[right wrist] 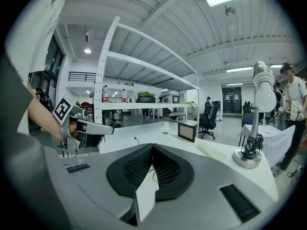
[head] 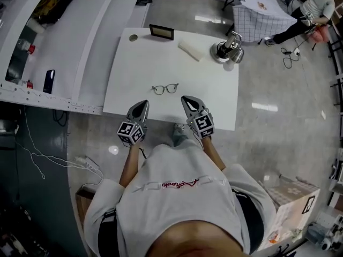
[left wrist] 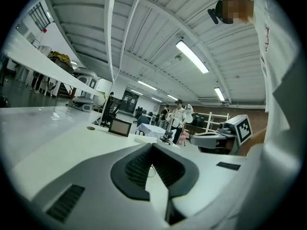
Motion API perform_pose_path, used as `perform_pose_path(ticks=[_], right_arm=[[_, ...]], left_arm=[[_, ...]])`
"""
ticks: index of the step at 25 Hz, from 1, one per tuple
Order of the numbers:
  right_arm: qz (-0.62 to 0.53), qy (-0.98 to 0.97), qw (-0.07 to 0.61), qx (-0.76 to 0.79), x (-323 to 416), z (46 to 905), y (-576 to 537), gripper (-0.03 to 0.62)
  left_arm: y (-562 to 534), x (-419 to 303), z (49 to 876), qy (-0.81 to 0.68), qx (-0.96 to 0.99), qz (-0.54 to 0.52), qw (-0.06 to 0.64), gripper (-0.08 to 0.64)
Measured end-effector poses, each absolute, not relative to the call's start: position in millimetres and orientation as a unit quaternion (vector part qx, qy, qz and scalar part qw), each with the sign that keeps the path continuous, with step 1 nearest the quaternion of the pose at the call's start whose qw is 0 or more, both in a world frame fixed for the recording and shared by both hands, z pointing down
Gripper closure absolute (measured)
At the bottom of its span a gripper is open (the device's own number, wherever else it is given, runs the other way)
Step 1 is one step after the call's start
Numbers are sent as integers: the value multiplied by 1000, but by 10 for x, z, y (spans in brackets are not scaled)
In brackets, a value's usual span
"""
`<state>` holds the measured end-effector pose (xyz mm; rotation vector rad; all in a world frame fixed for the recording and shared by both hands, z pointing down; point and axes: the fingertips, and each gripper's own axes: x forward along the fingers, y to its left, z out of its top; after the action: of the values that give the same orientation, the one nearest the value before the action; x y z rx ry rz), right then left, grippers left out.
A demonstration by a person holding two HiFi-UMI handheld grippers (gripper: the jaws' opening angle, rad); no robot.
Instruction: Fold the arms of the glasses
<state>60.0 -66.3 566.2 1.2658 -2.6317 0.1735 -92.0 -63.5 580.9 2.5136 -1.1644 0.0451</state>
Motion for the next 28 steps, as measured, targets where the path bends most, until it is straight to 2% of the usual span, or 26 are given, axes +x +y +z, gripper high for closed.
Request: perform_pose_path(ticks=[11, 28], right_arm=[[67, -910, 102, 396, 793, 5633, -1259, 566], [145, -892, 149, 401, 781, 6200, -1263, 566]], left_arm=[[-1059, -895, 5817, -463, 866, 22, 188, 569], [-1043, -1005, 6381, -443, 856, 67, 256, 569]])
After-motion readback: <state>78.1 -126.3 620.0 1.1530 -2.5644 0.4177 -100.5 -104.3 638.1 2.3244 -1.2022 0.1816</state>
